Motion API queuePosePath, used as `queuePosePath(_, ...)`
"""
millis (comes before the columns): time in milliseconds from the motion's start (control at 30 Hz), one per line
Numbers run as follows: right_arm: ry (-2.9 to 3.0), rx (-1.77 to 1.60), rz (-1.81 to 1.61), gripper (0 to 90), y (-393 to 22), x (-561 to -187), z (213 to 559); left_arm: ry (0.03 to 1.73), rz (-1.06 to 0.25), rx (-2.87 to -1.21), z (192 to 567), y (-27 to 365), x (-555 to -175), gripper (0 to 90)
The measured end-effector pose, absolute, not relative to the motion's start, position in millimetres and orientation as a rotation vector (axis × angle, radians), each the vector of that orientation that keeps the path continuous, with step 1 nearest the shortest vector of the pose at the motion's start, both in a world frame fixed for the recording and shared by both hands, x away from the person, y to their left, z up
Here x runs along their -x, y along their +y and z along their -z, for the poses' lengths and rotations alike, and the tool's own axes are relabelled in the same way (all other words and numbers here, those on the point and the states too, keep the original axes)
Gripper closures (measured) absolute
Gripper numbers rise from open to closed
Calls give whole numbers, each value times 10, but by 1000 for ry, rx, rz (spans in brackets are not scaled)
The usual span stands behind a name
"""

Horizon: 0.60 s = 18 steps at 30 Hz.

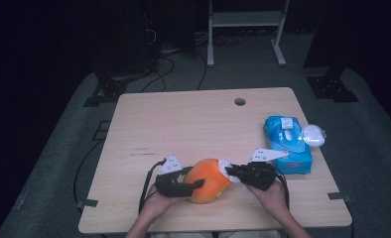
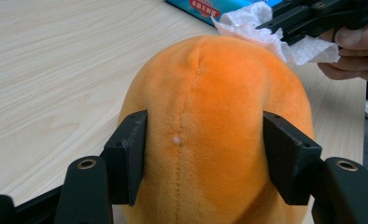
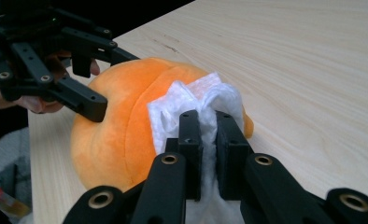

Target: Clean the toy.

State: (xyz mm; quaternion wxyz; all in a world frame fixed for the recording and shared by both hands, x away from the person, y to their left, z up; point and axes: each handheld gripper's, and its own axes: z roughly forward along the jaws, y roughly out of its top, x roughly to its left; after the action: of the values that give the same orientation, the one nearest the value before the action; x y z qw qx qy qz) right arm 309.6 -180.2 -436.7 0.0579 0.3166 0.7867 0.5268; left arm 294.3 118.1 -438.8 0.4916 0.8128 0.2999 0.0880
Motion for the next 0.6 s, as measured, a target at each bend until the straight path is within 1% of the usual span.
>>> queuePosePath(133,2359,-923,-1638,817,-1761,-3054,4270,686,-255,-1985,4380,1058,-2865,352)
queuePosePath(200,2355,-893,-1653,816,-1719,-3038,4230,658,-288,-2008,4361,962,-2798,322)
queuePosePath(300,2374,-920,-1637,817,-1745,-3069,4296,643,-266,-1997,4321,949,-2800,236)
queuePosePath(400,2380,-942,-1609,817,-1795,-3086,4321,750,-222,-1962,4314,1014,-2885,111)
queuePosePath(433,2379,-944,-1609,817,-1800,-3083,4318,777,-198,-1960,4335,1029,-2910,97)
queuePosePath(467,2378,-941,-1611,817,-1800,-3078,4314,791,-166,-1958,4370,1039,-2927,101)
queuePosePath(500,2375,-934,-1617,816,-1789,-3067,4304,792,-157,-1959,4386,1037,-2925,131)
queuePosePath(533,2374,-930,-1616,816,-1779,-3060,4292,780,-175,-1968,4390,1026,-2910,157)
queuePosePath(600,2362,-911,-1636,817,-1763,-3042,4247,716,-257,-1992,4346,990,-2857,282)
